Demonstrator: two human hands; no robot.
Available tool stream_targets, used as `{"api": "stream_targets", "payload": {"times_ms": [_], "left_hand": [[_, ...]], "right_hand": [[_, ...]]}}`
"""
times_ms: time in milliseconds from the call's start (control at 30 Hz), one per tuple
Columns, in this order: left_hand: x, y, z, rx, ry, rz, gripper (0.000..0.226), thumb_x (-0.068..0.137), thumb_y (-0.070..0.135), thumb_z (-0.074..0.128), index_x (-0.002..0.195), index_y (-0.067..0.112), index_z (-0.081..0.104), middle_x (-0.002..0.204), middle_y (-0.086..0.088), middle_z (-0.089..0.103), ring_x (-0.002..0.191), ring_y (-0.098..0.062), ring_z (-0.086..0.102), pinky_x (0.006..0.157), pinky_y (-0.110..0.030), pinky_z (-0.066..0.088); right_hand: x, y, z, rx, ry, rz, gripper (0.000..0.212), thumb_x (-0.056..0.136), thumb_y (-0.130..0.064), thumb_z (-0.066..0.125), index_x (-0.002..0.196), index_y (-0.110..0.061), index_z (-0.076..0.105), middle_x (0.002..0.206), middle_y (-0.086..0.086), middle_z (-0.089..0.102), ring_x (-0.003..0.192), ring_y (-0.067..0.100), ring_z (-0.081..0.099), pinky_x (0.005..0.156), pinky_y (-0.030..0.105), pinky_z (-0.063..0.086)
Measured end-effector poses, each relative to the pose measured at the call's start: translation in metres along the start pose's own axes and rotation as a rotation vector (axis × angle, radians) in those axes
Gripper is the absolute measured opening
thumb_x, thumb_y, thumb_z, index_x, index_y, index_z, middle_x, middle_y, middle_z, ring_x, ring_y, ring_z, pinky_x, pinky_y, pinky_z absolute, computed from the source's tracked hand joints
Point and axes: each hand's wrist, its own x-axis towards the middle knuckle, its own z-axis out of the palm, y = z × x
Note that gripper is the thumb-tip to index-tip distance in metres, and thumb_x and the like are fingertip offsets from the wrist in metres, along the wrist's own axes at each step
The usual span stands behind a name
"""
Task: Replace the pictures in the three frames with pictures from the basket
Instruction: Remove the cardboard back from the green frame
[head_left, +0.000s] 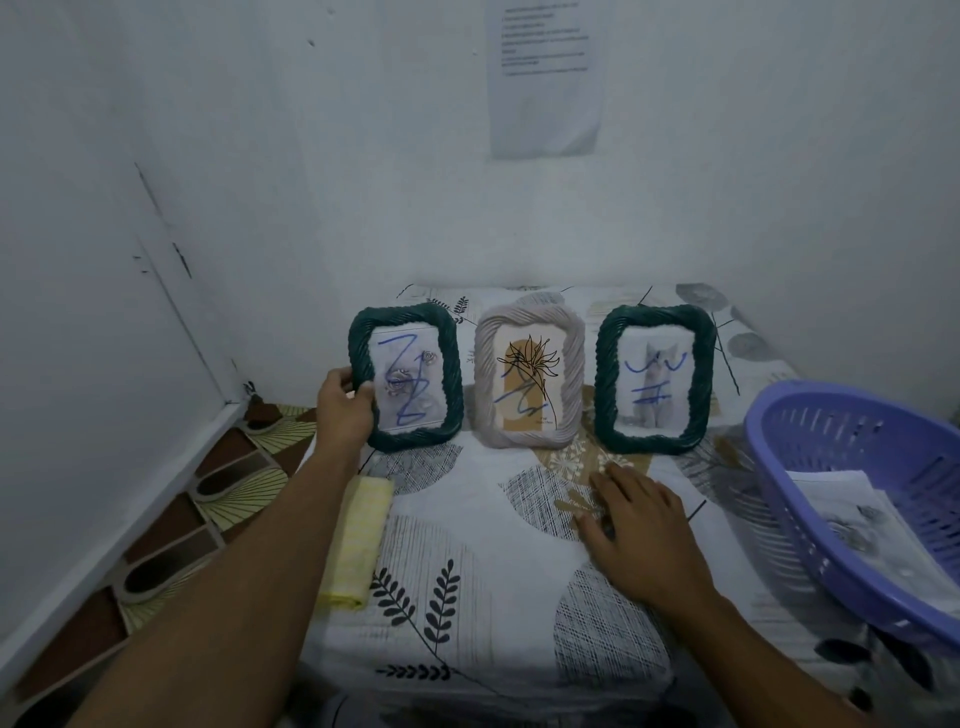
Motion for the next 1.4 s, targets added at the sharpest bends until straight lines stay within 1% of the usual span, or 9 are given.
{"api": "stream_targets", "payload": {"times_ms": [133, 300, 433, 567, 700, 867, 1100, 1233, 1400], "left_hand": [[-0.016, 0.012, -0.008, -0.112, -0.028, 0.016, 0.016, 0.097, 0.01, 0.05, 0.112, 0.01, 0.05, 0.109, -0.012, 0.064, 0.091, -0.023, 0.061, 0.082, -0.041, 0.054], [-0.049, 0.033, -0.016, -0.263, -0.052, 0.1, 0.018, 0.097, 0.01, 0.049, 0.115, 0.009, 0.05, 0.102, -0.007, 0.067, 0.084, -0.015, 0.065, 0.064, -0.026, 0.055], [-0.085, 0.046, -0.01, -0.332, -0.149, 0.141, 0.02, 0.097, 0.01, 0.05, 0.117, 0.009, 0.05, 0.105, -0.009, 0.067, 0.088, -0.017, 0.066, 0.064, -0.023, 0.056], [-0.123, 0.051, 0.006, -0.377, -0.258, 0.118, 0.015, 0.096, 0.009, 0.052, 0.108, 0.017, 0.052, 0.102, -0.006, 0.067, 0.082, -0.014, 0.067, 0.061, -0.025, 0.055], [-0.151, 0.055, 0.022, -0.39, -0.346, 0.122, 0.014, 0.096, 0.007, 0.051, 0.106, 0.015, 0.054, 0.101, -0.009, 0.068, 0.083, -0.019, 0.068, 0.068, -0.033, 0.059], [-0.173, 0.064, 0.036, -0.36, -0.423, 0.199, 0.013, 0.096, 0.008, 0.051, 0.107, 0.012, 0.056, 0.099, -0.007, 0.07, 0.085, -0.018, 0.069, 0.066, -0.027, 0.055], [-0.195, 0.08, 0.054, -0.157, -0.499, 0.523, 0.018, 0.093, 0.016, 0.058, 0.111, 0.018, 0.063, 0.104, 0.012, 0.066, 0.098, -0.001, 0.062, 0.083, -0.016, 0.05], [-0.197, 0.082, 0.058, -0.009, -0.513, 0.66, 0.024, 0.089, 0.014, 0.063, 0.112, 0.02, 0.066, 0.106, 0.013, 0.064, 0.103, 0.002, 0.057, 0.086, -0.012, 0.047], [-0.183, 0.08, 0.05, 0.073, -0.259, 0.631, 0.029, 0.089, 0.036, 0.054, 0.113, 0.021, 0.061, 0.113, 0.009, 0.059, 0.109, -0.007, 0.05, 0.091, -0.027, 0.042]], "right_hand": [[-0.001, -0.001, -0.002, 0.014, 0.004, 0.001, 0.062, 0.089, -0.054, 0.033, 0.139, -0.02, 0.047, 0.149, 0.003, 0.042, 0.138, 0.021, 0.034, 0.115, 0.044, 0.022], [-0.001, -0.005, -0.015, 0.062, 0.006, -0.036, 0.051, 0.09, -0.046, 0.045, 0.135, -0.023, 0.049, 0.142, -0.001, 0.048, 0.132, 0.02, 0.04, 0.113, 0.044, 0.025], [0.008, -0.02, -0.04, 0.159, 0.145, -0.108, 0.048, 0.091, -0.037, 0.05, 0.134, -0.017, 0.052, 0.137, 0.003, 0.053, 0.125, 0.023, 0.049, 0.104, 0.042, 0.04], [0.011, -0.044, -0.072, 0.292, 0.252, -0.114, 0.054, 0.089, -0.037, 0.048, 0.138, -0.015, 0.048, 0.141, 0.006, 0.049, 0.128, 0.024, 0.045, 0.107, 0.042, 0.039], [0.003, -0.052, -0.081, 0.248, 0.274, -0.126, 0.053, 0.093, -0.036, 0.053, 0.142, -0.017, 0.045, 0.147, 0.006, 0.043, 0.134, 0.023, 0.039, 0.11, 0.042, 0.036], [-0.004, -0.058, -0.091, 0.256, 0.415, -0.127, 0.046, 0.092, -0.038, 0.052, 0.133, -0.017, 0.052, 0.134, 0.002, 0.05, 0.122, 0.021, 0.046, 0.099, 0.04, 0.044], [0.007, -0.071, -0.126, 0.739, 0.504, 0.131, 0.038, 0.085, -0.051, 0.064, 0.103, -0.019, 0.066, 0.082, -0.009, 0.066, 0.078, 0.007, 0.064, 0.072, 0.031, 0.056], [0.011, -0.057, -0.125, 0.893, 0.44, 0.251, 0.027, 0.08, -0.04, 0.07, 0.093, -0.016, 0.07, 0.077, -0.004, 0.07, 0.075, 0.014, 0.068, 0.071, 0.038, 0.06], [0.01, -0.036, -0.124, 1.117, 0.335, 0.31, 0.011, 0.087, -0.022, 0.066, 0.094, -0.015, 0.072, 0.083, 0.004, 0.072, 0.076, 0.022, 0.069, 0.064, 0.035, 0.06]]}}
